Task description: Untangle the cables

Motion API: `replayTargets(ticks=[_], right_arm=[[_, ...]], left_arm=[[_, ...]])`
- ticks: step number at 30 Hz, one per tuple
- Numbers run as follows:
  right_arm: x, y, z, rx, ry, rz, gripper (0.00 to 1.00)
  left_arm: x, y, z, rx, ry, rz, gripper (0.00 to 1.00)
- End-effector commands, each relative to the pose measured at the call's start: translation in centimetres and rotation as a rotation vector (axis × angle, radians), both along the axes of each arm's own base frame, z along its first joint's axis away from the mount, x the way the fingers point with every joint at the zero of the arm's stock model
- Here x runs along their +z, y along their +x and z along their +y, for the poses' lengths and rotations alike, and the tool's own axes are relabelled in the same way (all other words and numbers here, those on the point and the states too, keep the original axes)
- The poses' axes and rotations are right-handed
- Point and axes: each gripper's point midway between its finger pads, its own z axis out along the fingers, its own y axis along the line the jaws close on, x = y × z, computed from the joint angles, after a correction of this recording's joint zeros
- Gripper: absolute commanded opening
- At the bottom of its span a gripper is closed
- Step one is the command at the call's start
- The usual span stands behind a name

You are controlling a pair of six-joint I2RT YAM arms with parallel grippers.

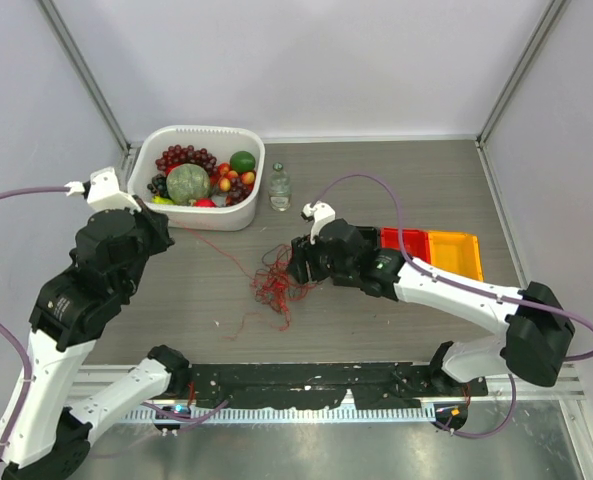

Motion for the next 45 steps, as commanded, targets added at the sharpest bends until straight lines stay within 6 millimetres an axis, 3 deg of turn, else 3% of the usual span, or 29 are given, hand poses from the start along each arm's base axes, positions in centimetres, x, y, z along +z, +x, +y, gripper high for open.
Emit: replayTargets(ticks=[1,5,6,7,8,11,12,13,14,15,16,17,19,21,25,27,28,29,31,33,34,37,39,41,45], right_arm=[[-0.5,-1.6,1.1,0.106,-0.014,0.055,0.60],[0.4,-4.5,4.3,0.315,0.092,0.123,0.63],[-0.3,-4.9,4.7,0.332,0.073,0.137,0.65],[-0.3,-4.3,4.9,0.320,0.041,0.103,0.66],[-2.2,-4.7,4.7,0.304,-0.050,0.113,0.70],[-4.9,-0.8,1.8,0.051,-0.377,-0.018,0.72],[-5.0,-0.9,1.9,0.061,-0.386,-0.019,0.72],[-5.1,-1.9,2.9,0.133,-0.352,0.005,0.72],[-5.5,-4.2,4.1,0.252,-0.289,0.069,0.72],[-4.2,-5.9,5.7,0.363,-0.185,0.081,0.72],[-4.0,-9.0,6.6,0.516,-0.102,0.150,0.72],[-3.4,-9.8,7.2,0.558,-0.065,0.151,0.72],[-4.6,-9.0,6.6,0.487,-0.125,0.145,0.72],[-6.0,-6.5,4.8,0.345,-0.233,0.103,0.72],[-4.7,-4.9,3.5,0.249,-0.166,0.082,0.72],[-3.9,-5.0,3.2,0.254,-0.090,0.101,0.71],[-2.6,-4.1,3.0,0.222,-0.024,0.088,0.71],[-2.5,-3.9,2.6,0.194,0.003,0.104,0.70],[-3.1,-1.3,1.0,0.087,-0.014,0.099,0.66],[-4.4,1.2,-0.8,-0.017,-0.121,0.074,0.56],[-5.5,1.7,-1.8,-0.041,-0.189,0.073,0.51],[-7.8,3.2,-2.2,-0.026,-0.304,0.057,0.46],[-9.4,4.0,-2.4,-0.014,-0.357,0.066,0.44],[-10.8,4.7,-2.2,0.009,-0.392,0.063,0.45],[-13.4,5.5,-2.2,0.010,-0.459,0.073,0.49]], left_arm=[[-0.5,-1.0,5.2,0.230,0.121,-0.021,0.00],[0.0,-2.4,8.4,0.369,0.166,-0.048,0.00],[0.3,-2.9,9.1,0.400,0.163,-0.063,0.00],[0.4,-3.1,9.6,0.424,0.158,-0.075,0.00],[0.6,-3.4,9.9,0.439,0.148,-0.091,0.00],[0.4,-3.7,10.1,0.443,0.119,-0.114,0.00],[0.1,-3.7,9.9,0.435,0.107,-0.112,0.00],[-0.3,-3.5,9.5,0.418,0.096,-0.107,0.00],[-0.8,-3.2,9.0,0.397,0.093,-0.093,0.00],[-1.6,-2.8,8.4,0.381,0.101,-0.068,0.00],[-2.6,-2.4,7.9,0.367,0.115,-0.035,0.00],[-3.5,-2.0,7.4,0.353,0.125,-0.005,0.00],[-5.5,-1.1,6.3,0.320,0.152,0.065,0.00],[-7.6,-0.6,5.2,0.292,0.164,0.137,0.00],[-11.4,-0.2,3.5,0.255,0.126,0.228,0.01],[-13.4,-0.4,3.0,0.240,0.099,0.256,0.14],[-14.1,-0.5,2.4,0.222,0.076,0.268,0.28],[-14.5,-0.5,1.9,0.201,0.049,0.274,0.42],[-15.1,-0.6,0.3,0.128,0.003,0.287,0.62],[-15.0,-0.5,-1.9,0.008,-0.038,0.283,0.71],[-14.5,-0.2,-3.3,-0.057,-0.077,0.263,0.71],[-13.5,0.0,-7.0,-0.220,-0.185,0.227,0.72],[-13.6,0.2,-8.9,-0.287,-0.250,0.226,0.65],[-14.5,0.7,-10.6,-0.330,-0.303,0.249,0.60],[-18.2,1.1,-13.7,-0.410,-0.371,0.358,0.55]])
